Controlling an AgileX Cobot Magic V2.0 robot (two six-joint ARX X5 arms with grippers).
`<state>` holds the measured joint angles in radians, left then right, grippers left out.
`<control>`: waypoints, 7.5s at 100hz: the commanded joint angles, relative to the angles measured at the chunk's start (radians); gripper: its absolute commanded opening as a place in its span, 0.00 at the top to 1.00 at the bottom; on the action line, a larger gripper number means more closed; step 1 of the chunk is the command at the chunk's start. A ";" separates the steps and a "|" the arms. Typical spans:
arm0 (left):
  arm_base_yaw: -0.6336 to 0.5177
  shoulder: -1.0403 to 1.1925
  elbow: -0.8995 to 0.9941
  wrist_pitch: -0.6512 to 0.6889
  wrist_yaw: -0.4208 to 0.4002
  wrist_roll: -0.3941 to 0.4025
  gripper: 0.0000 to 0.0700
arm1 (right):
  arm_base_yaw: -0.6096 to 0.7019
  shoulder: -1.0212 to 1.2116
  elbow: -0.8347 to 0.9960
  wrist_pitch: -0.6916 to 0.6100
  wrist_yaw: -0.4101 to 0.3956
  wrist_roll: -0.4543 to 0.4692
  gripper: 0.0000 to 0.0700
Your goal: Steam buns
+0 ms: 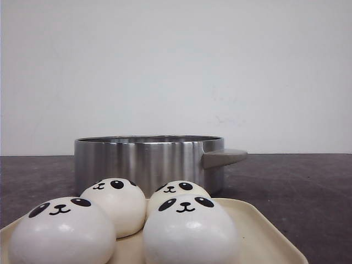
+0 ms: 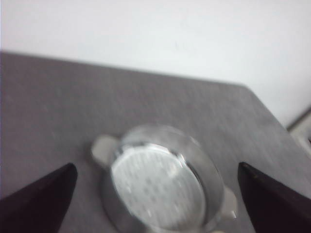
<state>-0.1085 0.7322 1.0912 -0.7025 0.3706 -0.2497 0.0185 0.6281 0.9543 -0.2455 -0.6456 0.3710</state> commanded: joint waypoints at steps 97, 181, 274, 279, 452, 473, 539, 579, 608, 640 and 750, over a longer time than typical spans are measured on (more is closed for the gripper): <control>-0.353 0.018 0.014 -0.139 -0.042 0.058 0.08 | 0.848 0.871 0.132 -0.470 0.507 0.306 0.17; -0.403 0.014 0.014 -0.143 -0.091 0.084 0.08 | 0.809 1.098 0.132 -0.357 0.536 0.325 0.57; -0.409 0.013 0.014 -0.126 -0.093 0.084 0.08 | 0.867 0.870 0.629 -0.529 0.626 0.039 1.00; -0.409 0.014 0.014 -0.124 -0.093 0.084 0.08 | 0.830 0.919 0.679 -0.569 0.623 0.000 1.00; -0.409 0.042 0.014 -0.209 -0.093 0.048 0.09 | 0.602 1.359 0.879 -0.597 0.647 -0.200 0.74; -0.412 0.153 0.013 -0.295 -0.093 0.019 0.09 | 0.682 1.050 0.879 -0.530 0.734 -0.234 1.00; -0.685 0.733 0.013 -0.124 -0.225 -0.082 0.09 | 1.006 0.436 0.878 -0.730 1.128 -0.270 1.00; -0.669 0.932 0.013 -0.052 -0.323 -0.151 0.09 | 1.007 0.396 0.878 -0.818 1.137 -0.236 1.00; -0.668 0.990 0.013 -0.063 -0.322 -0.158 0.50 | 1.007 0.396 0.878 -0.831 1.144 -0.230 1.00; -0.666 0.955 0.013 -0.066 -0.259 -0.151 1.00 | 1.007 0.397 0.877 -0.845 1.144 -0.222 1.00; -0.375 1.284 0.630 -0.061 -0.269 0.010 1.00 | 1.007 0.425 0.864 -0.886 1.145 -0.186 1.00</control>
<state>-0.4805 1.9640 1.6844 -0.7628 0.1024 -0.2501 1.0145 1.0451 1.8050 -1.1278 0.4946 0.1650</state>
